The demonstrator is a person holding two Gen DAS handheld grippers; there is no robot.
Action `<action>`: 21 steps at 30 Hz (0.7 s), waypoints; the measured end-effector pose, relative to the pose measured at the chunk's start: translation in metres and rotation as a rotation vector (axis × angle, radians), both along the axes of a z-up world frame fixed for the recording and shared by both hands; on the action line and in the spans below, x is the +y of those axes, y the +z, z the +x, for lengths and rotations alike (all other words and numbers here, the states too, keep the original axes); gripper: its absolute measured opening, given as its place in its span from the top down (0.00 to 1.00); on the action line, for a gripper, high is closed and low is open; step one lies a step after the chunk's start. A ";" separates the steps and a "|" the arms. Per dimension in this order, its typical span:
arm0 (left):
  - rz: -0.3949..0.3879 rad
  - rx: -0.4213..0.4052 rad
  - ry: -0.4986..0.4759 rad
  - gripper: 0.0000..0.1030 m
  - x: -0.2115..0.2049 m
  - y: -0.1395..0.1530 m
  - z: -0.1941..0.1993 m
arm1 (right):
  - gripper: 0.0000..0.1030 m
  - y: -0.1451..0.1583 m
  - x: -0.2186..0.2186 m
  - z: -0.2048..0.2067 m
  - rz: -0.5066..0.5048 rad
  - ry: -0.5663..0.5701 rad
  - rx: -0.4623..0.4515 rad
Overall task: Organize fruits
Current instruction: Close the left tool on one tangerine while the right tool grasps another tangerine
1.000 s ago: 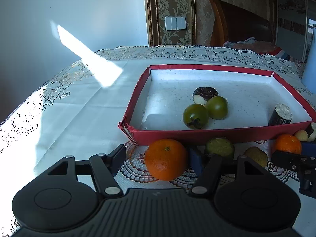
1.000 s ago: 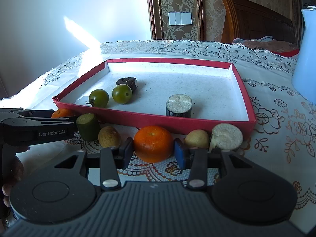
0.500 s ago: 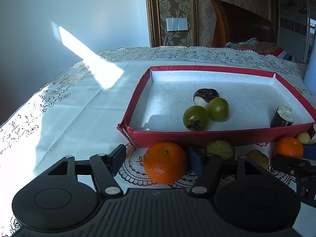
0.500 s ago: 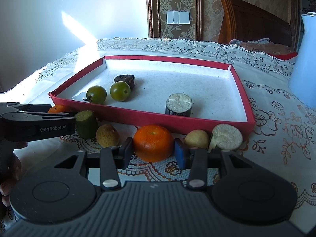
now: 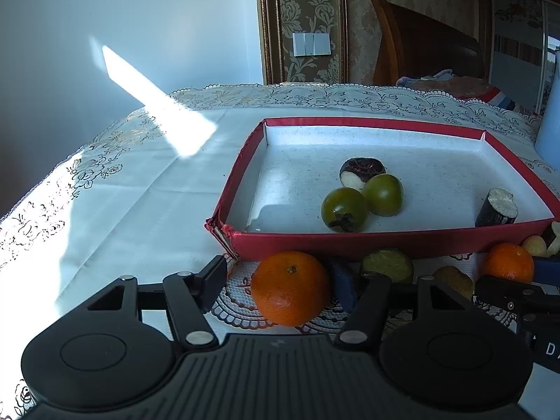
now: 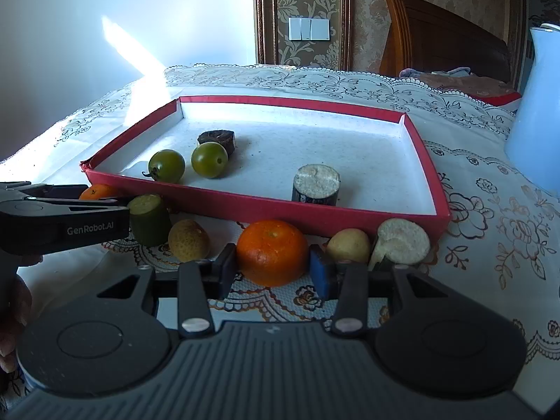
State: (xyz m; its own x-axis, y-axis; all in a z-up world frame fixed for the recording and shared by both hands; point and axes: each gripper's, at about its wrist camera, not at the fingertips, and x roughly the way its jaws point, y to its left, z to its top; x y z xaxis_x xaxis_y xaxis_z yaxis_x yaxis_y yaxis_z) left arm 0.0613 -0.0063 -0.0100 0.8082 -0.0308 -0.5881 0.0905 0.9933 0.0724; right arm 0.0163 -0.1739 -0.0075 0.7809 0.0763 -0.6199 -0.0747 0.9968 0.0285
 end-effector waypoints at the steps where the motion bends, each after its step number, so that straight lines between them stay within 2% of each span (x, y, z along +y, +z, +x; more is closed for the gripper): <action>1: 0.000 -0.001 0.000 0.39 0.000 0.000 0.000 | 0.60 0.000 0.000 0.000 -0.001 -0.002 -0.001; 12: -0.022 -0.002 -0.001 0.39 0.003 -0.001 0.000 | 0.60 -0.002 0.002 -0.002 -0.011 -0.016 -0.009; 21: -0.010 -0.009 -0.003 0.40 0.001 -0.002 -0.001 | 0.61 -0.001 0.002 -0.003 -0.016 -0.016 -0.012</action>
State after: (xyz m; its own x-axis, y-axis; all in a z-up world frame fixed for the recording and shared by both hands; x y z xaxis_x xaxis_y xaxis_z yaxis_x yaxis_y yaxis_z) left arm 0.0603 -0.0050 -0.0116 0.8136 -0.0388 -0.5802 0.0928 0.9936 0.0638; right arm 0.0137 -0.1715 -0.0086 0.7895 0.0536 -0.6114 -0.0587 0.9982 0.0117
